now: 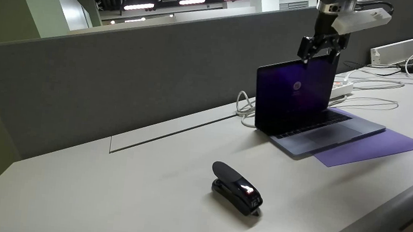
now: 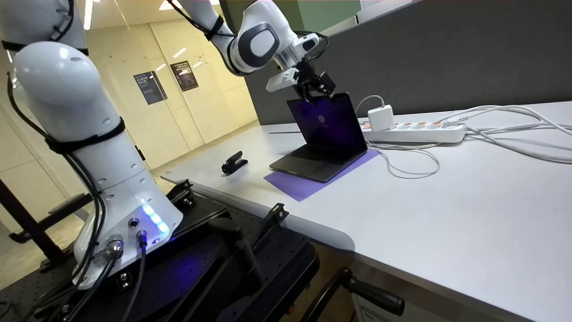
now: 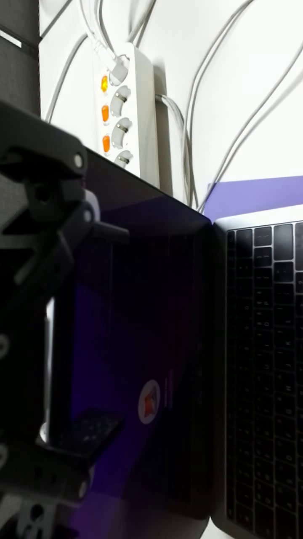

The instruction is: Open the laptop.

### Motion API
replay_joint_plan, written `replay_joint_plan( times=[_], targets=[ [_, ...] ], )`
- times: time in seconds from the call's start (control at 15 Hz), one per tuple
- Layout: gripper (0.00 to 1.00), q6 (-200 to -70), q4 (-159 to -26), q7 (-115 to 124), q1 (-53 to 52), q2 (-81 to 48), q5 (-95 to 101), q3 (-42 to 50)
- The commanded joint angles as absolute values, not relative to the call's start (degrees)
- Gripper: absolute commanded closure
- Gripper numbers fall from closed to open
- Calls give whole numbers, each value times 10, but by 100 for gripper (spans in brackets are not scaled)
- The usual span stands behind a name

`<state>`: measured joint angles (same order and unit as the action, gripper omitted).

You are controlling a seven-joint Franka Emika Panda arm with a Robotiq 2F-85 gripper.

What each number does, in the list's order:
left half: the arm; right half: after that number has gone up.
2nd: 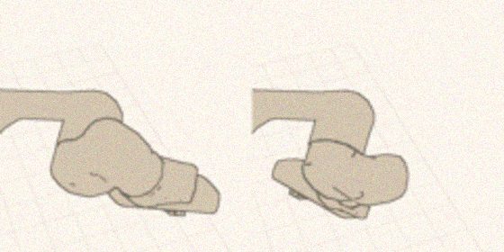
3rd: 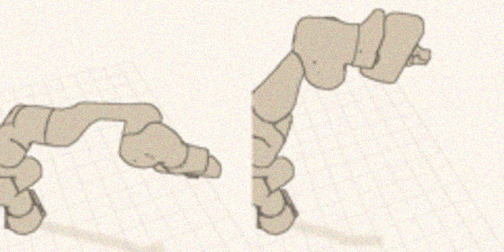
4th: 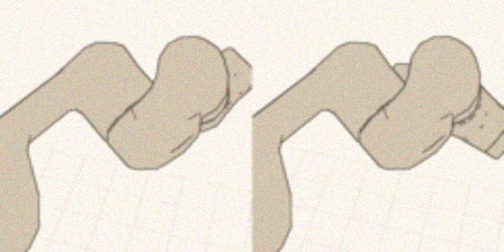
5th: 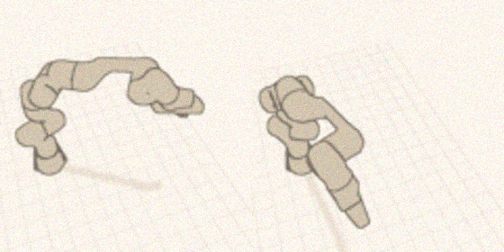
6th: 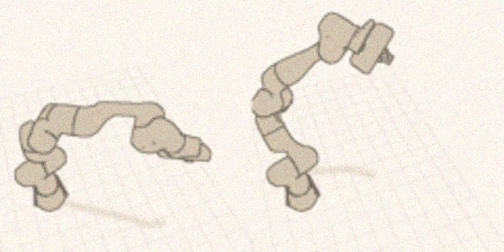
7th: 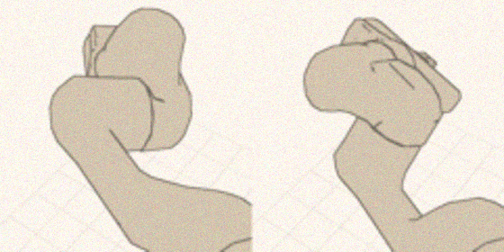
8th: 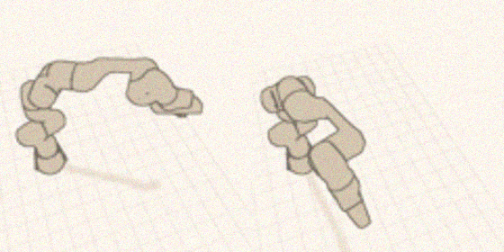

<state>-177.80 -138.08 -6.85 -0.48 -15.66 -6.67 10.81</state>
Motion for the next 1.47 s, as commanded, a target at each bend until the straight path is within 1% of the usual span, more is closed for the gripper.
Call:
replay_joint_plan(
  times=[0.0, 0.47, 0.67, 0.87, 1.07, 1.27, 1.4],
  targets=[
    [0, -1775, -1325, -41, 26, -189, -49, 85],
    [0, -1767, -1246, -47, 54, -237, -49, 57],
    [0, -1749, -1238, -79, 68, -231, -72, 39],
    [0, -1695, -1264, -80, 87, -187, -50, 26],
    [0, -1637, -1293, -62, 60, -133, -6, 72],
    [0, -1558, -1323, -3, 30, -68, 94, 126],
    [0, -1489, -1344, 16, 35, -16, 146, 127]
  ],
)
